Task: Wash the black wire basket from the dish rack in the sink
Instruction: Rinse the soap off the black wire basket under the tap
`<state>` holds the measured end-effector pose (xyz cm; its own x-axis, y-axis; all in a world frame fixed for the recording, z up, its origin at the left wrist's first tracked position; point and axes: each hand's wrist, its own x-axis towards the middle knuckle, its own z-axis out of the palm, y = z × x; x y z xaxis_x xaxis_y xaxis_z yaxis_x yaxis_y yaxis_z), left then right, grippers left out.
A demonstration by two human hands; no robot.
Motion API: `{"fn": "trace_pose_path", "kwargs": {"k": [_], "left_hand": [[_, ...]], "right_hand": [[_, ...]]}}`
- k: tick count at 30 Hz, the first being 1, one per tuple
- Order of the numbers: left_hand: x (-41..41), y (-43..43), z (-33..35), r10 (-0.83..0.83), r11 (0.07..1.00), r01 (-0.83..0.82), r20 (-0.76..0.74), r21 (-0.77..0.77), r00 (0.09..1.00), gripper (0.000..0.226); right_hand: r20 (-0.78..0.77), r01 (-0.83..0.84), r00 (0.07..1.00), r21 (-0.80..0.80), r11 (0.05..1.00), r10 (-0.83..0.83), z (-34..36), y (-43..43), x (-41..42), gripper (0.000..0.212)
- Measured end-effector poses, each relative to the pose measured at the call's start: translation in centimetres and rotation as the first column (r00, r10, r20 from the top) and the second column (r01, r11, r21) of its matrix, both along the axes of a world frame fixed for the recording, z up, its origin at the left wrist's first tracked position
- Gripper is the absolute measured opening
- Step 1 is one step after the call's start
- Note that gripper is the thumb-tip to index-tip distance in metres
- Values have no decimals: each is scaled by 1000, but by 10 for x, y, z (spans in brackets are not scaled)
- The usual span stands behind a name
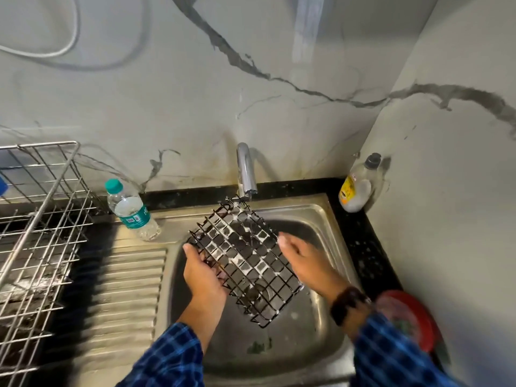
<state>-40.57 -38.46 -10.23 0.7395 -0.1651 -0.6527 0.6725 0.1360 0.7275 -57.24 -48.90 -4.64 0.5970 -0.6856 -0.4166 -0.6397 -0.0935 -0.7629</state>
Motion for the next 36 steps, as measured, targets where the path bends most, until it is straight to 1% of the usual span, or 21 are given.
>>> {"fn": "trace_pose_path", "kwargs": {"k": [2,3,6,9,10,11,12,13,15,18,20,21,23,24,25,26,29,31,32,34,36], "left_hand": [[8,-9,5,40,999,-40,50,16,998,40],[13,-13,6,55,998,-56,63,9,996,39],[27,-22,6,66,997,-59,145,-48,987,35],[31,-30,10,-32,996,58,360,-62,932,42],[33,-33,8,-64,994,98,426,-58,902,42],[34,-36,8,-92,990,133,493,-48,865,42],[36,-38,7,-130,983,178,552,-34,823,42],[36,-41,6,-167,975,222,598,-19,784,42],[32,-47,5,-215,957,291,665,-5,715,40],[17,-52,1,-284,934,352,723,60,630,44],[14,-53,-3,-311,922,384,693,54,650,40],[14,-52,-5,-327,914,403,669,45,668,39],[17,-50,-9,-390,878,478,611,20,689,34],[19,-49,-10,-426,853,521,597,16,680,33],[19,-49,-10,-454,834,551,595,23,663,34],[20,-49,-12,-483,818,574,597,46,640,36],[21,-56,-15,-505,803,590,618,80,603,40],[19,-61,-12,-492,814,576,615,75,616,44],[19,-64,-8,-479,825,562,605,61,636,44],[22,-71,-2,-440,851,525,585,28,681,40],[30,-74,0,-409,863,506,602,10,686,36]], "right_hand": [[-106,-18,994,-30,999,15,7,-11,34,58],[-139,-46,990,-57,997,37,9,-17,49,56],[-175,-95,983,-188,978,62,-1,-33,94,49],[-64,64,994,-278,959,-85,-27,-34,122,49],[-11,141,989,-272,952,-150,-36,-32,125,53],[58,218,976,-275,936,-210,-44,-28,125,63],[127,291,956,-305,907,-264,-52,-25,122,75],[177,347,937,-349,871,-302,-59,-21,121,81],[235,409,911,-418,811,-338,-69,-12,121,79],[224,296,954,-573,764,-201,-65,3,126,73],[160,153,985,-650,744,-63,-67,5,125,67],[103,47,994,-682,729,33,-69,1,122,63],[-34,-179,970,-772,610,242,-78,-13,111,61],[-83,-240,952,-801,548,296,-84,-21,103,61],[-99,-250,949,-815,523,299,-89,-29,97,61],[-83,-215,962,-818,533,261,-93,-35,91,61],[10,-20,999,-779,627,45,-92,-37,89,62],[28,69,997,-744,665,-73,-83,-21,100,64],[31,75,996,-738,671,-78,-80,-12,106,65],[4,-17,999,-768,641,31,-82,1,106,64],[-82,-157,984,-823,546,159,-93,-5,91,63]]}}
